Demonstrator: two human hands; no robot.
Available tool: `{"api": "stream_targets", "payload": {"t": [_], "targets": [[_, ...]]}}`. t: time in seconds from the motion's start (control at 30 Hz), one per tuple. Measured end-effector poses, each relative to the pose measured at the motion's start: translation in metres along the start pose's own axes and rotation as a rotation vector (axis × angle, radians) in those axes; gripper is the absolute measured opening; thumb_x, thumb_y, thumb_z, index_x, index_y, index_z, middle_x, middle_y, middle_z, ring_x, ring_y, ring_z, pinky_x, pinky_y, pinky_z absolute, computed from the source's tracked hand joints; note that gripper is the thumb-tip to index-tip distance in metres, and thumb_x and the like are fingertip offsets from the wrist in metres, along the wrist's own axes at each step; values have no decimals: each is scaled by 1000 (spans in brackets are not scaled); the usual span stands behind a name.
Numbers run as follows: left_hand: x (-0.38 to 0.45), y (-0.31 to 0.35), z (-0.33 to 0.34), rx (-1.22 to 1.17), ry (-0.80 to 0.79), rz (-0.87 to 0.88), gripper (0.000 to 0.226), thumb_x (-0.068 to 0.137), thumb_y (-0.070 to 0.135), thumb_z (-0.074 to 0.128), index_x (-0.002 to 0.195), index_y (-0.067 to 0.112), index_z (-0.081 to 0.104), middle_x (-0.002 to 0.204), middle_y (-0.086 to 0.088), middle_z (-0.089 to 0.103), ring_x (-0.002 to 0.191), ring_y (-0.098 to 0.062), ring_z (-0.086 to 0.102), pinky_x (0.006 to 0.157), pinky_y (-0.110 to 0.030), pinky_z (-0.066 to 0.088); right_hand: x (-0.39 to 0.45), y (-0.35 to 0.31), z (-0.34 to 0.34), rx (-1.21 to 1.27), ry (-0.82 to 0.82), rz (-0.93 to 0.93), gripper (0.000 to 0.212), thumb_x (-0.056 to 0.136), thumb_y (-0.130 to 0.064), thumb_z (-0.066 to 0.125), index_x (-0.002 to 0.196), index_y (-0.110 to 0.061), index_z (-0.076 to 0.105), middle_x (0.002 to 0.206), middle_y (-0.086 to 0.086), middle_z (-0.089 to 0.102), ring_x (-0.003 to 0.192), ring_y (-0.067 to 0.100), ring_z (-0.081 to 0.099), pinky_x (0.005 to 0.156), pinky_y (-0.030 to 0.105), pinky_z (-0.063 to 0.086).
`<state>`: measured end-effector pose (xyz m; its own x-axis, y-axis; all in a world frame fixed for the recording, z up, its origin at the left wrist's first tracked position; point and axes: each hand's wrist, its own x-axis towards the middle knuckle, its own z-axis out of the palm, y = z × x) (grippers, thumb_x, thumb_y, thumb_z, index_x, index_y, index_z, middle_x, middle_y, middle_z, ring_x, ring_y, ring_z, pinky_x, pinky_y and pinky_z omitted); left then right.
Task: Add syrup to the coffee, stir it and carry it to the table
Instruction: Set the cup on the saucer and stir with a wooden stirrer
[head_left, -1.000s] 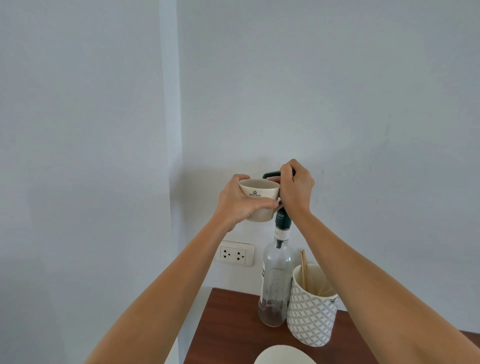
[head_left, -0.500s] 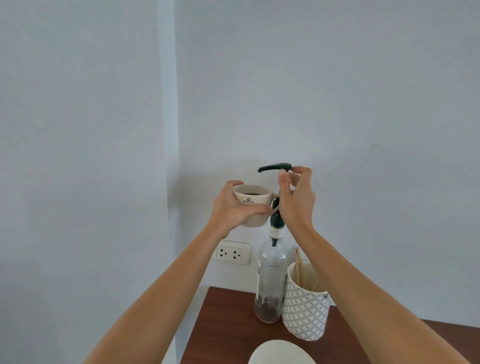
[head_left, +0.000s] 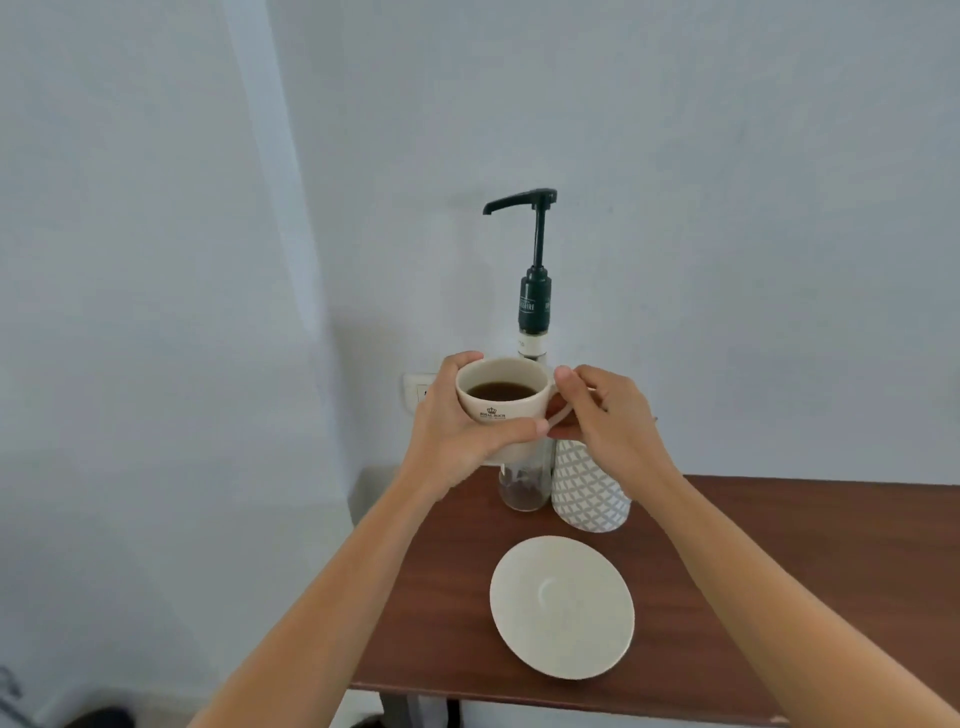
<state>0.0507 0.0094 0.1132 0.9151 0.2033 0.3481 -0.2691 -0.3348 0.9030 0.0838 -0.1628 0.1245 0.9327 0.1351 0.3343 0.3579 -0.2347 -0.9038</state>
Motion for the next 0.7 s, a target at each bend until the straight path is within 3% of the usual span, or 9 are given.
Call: {"api": "stream_targets", "payload": {"t": [0.07,0.17,0.23,0.3,0.4,0.5,0.6,0.7], "targets": [[-18,-14,10,-10,-38,-1,91,52,29,99,129,27,50,108,15,68,100,4,65,87,-18,53,-17,17,-5,-15,-6,9,35,102,-30,50,95,-2,71,86,14,76,84,25,75,72,30,64],[-42,-43,24,-18,-128,-25,86,57,27,98,128,29,49,110,14,70,105,0,66,91,-23,53,-42,46,-11,-132,-12,39,34,103,-29,50,91,-6,71,84,10,75,81,21,72,65,14,55],[-56,-61,32,-11,-190,-44,89,60,29,97,133,28,46,117,12,68,113,-5,65,98,-30,53,-57,65,-15,-161,-25,88,33,103,-29,50,88,-8,71,82,9,75,79,19,71,68,16,57],[-70,-76,40,-9,-239,-60,92,62,26,96,138,24,44,122,16,64,119,-5,61,101,-28,51,-71,80,-17,-128,-44,145,30,102,-26,51,86,-9,70,82,7,75,79,11,73,74,23,62],[-88,-90,50,-28,-284,-83,96,64,21,95,142,23,40,123,26,60,123,3,56,100,-14,45,-88,95,-19,-160,-67,158,28,103,-19,50,81,-8,65,79,4,71,73,-2,68,63,6,52],[-99,-97,56,-32,-303,-96,96,63,19,95,138,32,38,124,21,62,121,9,55,94,-4,40,-100,110,-21,-185,-69,186,28,103,-22,50,84,-11,67,83,4,74,81,13,71,66,17,56],[-108,-103,62,-38,-299,-91,96,61,24,96,137,37,39,124,24,62,122,7,55,95,-4,41,-107,121,-23,-228,-70,196,28,102,-25,50,82,-13,66,80,-1,74,79,9,69,71,26,55],[-113,-107,65,-33,-296,-81,96,59,31,97,136,39,40,126,28,60,125,5,55,96,-6,41,-113,121,-23,-217,-64,188,29,103,-20,50,78,-11,63,73,-4,70,71,-4,65,64,11,47]]}}
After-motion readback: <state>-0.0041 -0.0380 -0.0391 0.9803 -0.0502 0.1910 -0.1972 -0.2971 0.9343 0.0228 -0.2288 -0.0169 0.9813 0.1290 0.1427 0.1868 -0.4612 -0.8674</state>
